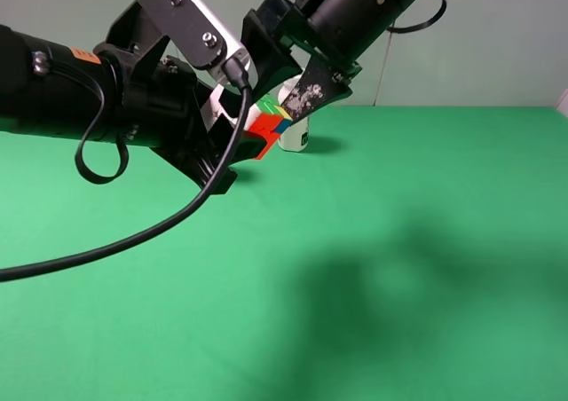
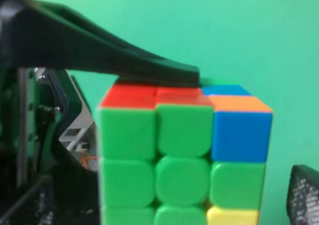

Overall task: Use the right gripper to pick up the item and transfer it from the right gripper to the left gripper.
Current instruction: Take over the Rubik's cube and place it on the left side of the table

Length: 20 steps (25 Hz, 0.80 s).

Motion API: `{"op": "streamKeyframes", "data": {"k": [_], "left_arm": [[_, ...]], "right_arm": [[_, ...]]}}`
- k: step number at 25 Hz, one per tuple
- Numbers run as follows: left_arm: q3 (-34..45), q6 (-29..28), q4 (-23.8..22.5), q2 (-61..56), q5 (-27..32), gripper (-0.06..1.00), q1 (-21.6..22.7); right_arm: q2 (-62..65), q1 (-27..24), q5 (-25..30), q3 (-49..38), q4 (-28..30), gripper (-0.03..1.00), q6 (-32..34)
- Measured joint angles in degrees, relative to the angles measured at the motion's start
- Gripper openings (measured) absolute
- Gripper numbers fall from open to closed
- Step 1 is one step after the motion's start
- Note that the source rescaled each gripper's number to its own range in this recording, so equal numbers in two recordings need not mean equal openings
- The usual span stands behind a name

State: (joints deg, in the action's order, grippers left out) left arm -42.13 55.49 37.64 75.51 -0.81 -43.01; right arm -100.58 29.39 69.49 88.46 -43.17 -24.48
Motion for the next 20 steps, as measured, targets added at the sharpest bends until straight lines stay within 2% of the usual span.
{"op": "streamKeyframes", "data": {"k": [12,20], "left_arm": [[0.0,0.0,0.0,0.1,0.0,0.0,0.0],[0.0,0.0,0.0,0.1,0.0,0.0,0.0]], "right_arm": [[3.7,-0.1,0.0,0.0,5.7,1.0,1.1],[7.2,-6.4,0.1,0.0,6.9,1.0,1.3]]}}
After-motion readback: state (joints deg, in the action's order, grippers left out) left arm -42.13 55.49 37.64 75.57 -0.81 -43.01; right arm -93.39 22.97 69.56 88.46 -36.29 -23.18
